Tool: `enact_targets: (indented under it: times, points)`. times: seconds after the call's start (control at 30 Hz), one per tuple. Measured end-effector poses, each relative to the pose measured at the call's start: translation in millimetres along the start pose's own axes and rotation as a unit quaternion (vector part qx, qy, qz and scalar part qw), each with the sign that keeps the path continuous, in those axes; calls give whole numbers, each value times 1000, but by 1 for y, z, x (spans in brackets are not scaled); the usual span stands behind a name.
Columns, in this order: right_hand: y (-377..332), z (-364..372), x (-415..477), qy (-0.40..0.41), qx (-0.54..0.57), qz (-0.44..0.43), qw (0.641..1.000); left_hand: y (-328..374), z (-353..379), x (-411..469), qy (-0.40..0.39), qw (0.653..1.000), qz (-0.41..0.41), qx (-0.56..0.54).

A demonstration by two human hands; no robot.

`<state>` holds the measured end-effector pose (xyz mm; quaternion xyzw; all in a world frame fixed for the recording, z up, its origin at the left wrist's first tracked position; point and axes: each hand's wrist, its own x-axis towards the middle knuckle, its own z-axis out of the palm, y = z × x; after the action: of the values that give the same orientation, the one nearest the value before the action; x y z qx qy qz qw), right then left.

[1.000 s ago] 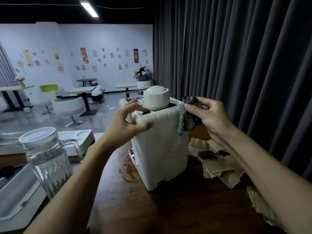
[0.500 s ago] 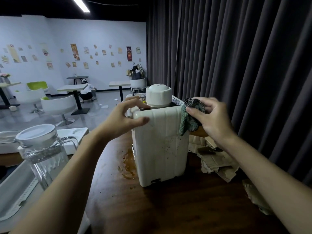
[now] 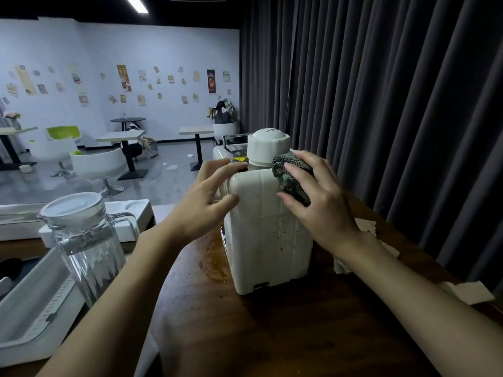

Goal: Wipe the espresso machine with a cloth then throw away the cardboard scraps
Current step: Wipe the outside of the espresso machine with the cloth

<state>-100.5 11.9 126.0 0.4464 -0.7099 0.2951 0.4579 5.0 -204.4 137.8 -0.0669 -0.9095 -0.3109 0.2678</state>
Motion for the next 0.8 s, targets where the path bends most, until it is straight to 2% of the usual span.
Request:
enact_targets:
  times: [0.4,0.57,0.8]
  points:
    - [-32,25,-5,107,52,43,992,1,-7,1,-2,1000,-3,-1]
    - [-36,29,-11,110,37,34,993,0,-6,1,-5,1000,-5,-9]
    - [-60,37,-8,144,32,104,984,-2,-4,1,-5,1000,-5,-21]
